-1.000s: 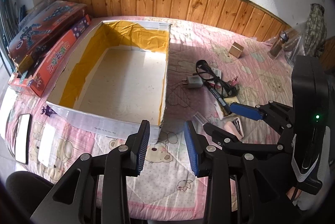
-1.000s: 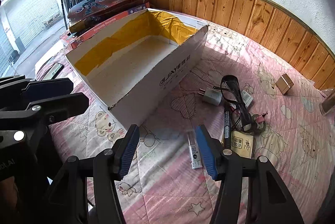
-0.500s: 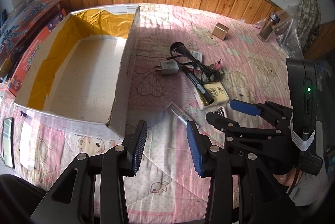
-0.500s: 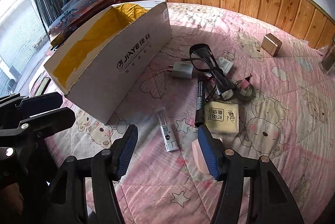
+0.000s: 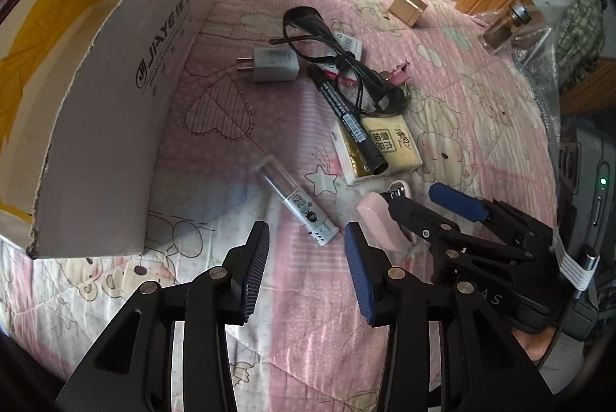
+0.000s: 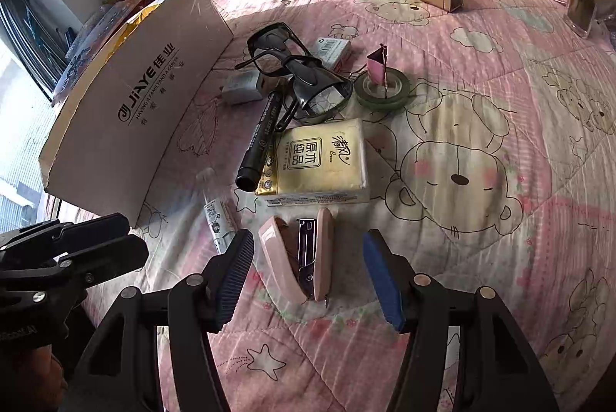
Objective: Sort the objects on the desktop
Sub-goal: 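Move both tools from the box toward the scattered items on the quilt, then grasp the clear labeled tube with the left tool while the right tool grasps the black marker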
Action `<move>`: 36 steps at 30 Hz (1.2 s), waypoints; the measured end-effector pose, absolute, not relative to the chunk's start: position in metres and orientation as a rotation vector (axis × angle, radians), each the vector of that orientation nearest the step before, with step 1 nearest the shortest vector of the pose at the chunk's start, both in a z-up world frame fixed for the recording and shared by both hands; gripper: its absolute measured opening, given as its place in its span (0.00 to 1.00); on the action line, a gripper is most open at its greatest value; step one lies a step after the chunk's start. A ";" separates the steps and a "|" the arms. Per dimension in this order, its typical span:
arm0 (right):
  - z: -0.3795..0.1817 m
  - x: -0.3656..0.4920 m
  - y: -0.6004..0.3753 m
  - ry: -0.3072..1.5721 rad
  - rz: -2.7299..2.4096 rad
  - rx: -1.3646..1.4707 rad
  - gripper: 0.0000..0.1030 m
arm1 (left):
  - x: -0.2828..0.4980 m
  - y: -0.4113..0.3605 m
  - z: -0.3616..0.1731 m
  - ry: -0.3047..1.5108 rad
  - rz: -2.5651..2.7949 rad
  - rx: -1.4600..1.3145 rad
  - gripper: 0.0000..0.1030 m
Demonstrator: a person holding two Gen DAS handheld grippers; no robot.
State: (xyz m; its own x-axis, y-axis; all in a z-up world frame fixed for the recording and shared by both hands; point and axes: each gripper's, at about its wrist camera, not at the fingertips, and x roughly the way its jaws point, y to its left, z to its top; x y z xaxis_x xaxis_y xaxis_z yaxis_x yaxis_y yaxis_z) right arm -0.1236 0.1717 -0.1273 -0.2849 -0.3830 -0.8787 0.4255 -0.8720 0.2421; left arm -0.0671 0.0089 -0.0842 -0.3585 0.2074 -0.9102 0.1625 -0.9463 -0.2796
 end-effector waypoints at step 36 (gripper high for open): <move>-0.095 -0.163 0.148 -0.038 -2.014 1.368 0.14 | -0.063 0.011 -0.105 -0.540 2.589 -1.671 0.11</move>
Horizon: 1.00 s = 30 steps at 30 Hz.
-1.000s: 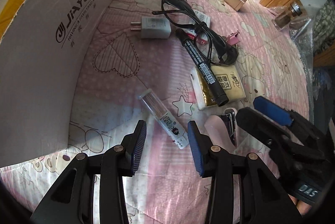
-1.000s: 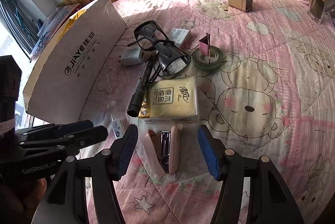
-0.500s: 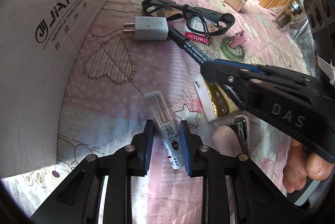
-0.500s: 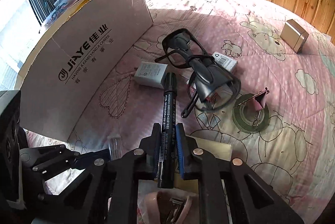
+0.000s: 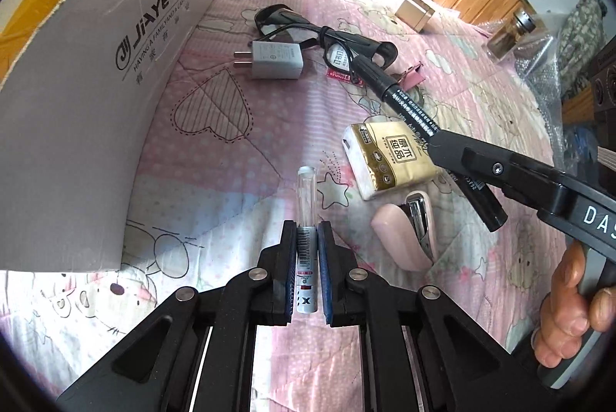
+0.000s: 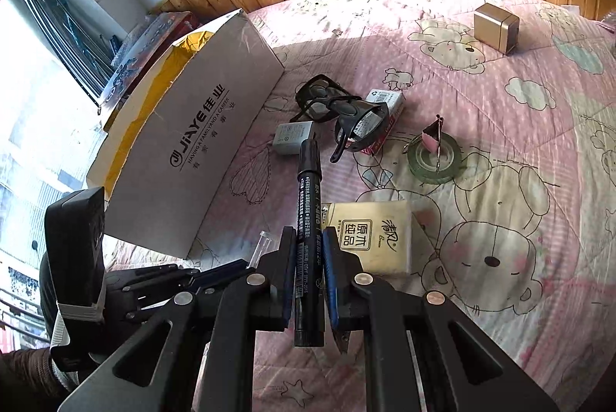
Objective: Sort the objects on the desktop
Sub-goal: 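Grasp the clear labeled tube with the left tool while the right tool grasps the black marker, then carry the tube in the left tool while the right tool carries the marker over the box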
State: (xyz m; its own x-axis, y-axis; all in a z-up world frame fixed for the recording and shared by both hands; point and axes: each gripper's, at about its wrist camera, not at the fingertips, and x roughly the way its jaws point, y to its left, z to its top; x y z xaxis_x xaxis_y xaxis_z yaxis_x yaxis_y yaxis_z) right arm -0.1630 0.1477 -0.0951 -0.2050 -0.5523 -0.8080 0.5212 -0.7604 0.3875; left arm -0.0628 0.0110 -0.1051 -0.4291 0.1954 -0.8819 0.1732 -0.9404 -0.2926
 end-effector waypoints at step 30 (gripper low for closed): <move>-0.074 -0.061 0.162 -0.139 -2.040 1.342 0.14 | 0.015 0.006 -0.021 -0.415 2.756 -1.472 0.11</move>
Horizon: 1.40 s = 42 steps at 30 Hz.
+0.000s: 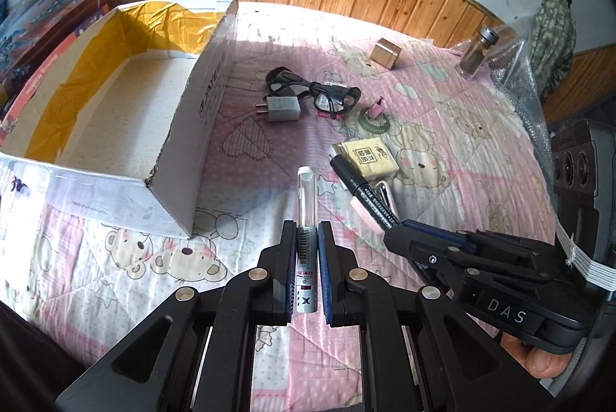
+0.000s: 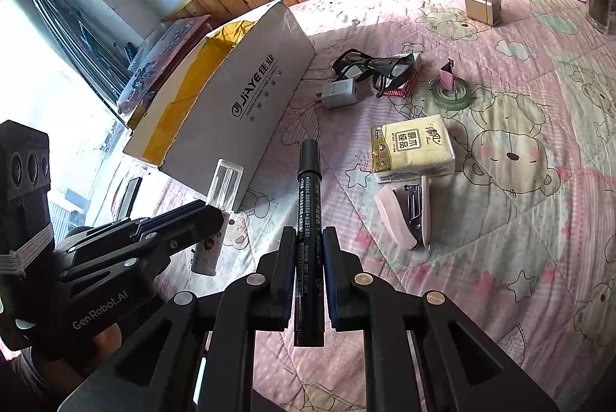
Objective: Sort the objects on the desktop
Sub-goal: 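Carry the tube in the left tool while the right tool carries the marker over the box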
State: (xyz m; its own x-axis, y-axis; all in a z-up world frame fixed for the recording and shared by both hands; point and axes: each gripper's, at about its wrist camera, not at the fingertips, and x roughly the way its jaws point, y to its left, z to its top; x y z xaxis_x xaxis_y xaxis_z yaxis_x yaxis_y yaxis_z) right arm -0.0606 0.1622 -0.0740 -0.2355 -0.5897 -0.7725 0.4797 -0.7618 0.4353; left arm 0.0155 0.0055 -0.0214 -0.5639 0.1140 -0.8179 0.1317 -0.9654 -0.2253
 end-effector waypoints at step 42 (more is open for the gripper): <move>0.022 -0.055 0.044 0.031 -1.998 1.137 0.14 | 0.021 -0.115 0.039 0.616 -2.718 1.207 0.11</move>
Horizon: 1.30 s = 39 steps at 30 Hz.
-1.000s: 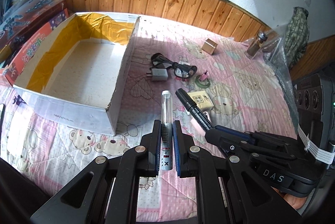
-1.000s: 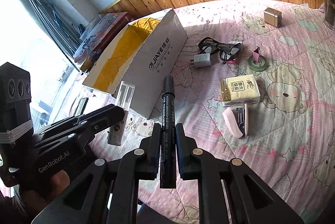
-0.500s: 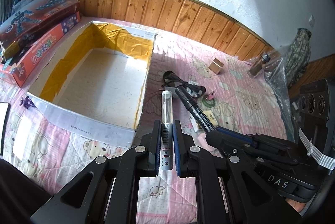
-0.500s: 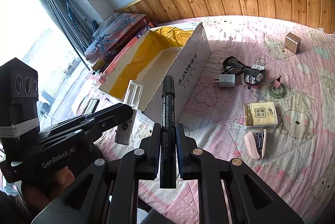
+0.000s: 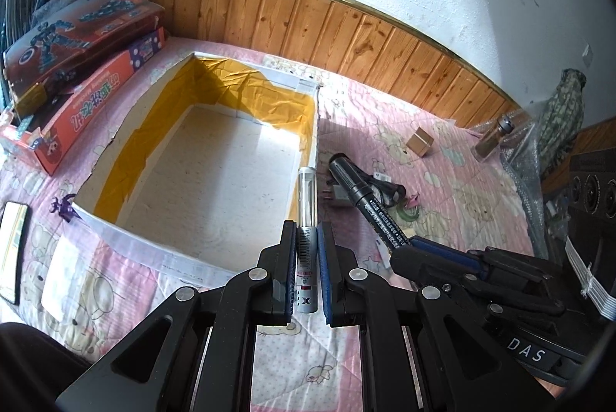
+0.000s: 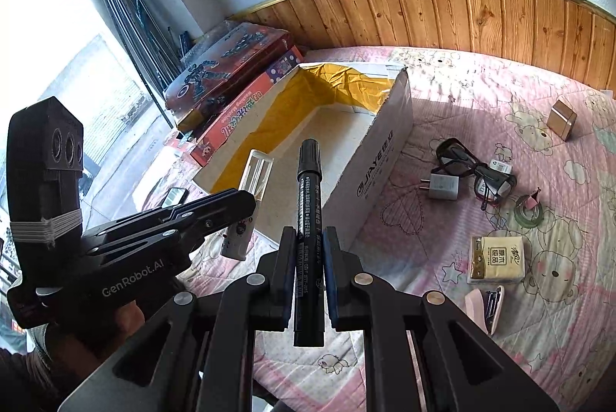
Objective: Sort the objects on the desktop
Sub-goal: 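Carry the tube in the left tool while the right tool carries the marker over the box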
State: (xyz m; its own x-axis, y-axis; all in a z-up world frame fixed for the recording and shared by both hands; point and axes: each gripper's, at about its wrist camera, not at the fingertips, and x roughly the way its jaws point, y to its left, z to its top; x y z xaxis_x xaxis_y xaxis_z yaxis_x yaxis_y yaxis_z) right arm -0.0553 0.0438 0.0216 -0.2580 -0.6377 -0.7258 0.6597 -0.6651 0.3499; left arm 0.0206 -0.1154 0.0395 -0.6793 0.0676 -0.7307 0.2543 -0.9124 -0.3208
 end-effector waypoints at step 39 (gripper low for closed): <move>0.010 -0.139 -0.088 0.323 -1.985 1.157 0.14 | -0.072 -0.222 0.000 0.644 -2.498 1.431 0.11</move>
State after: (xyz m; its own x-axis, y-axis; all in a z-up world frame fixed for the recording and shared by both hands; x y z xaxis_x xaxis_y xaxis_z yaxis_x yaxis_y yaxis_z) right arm -0.1393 -0.0884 0.0096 -0.2633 -0.5093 -0.8193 0.7429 -0.6488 0.1646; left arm -0.0723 -0.2223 -0.0001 -0.5154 0.0487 -0.8556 0.3708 -0.8874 -0.2738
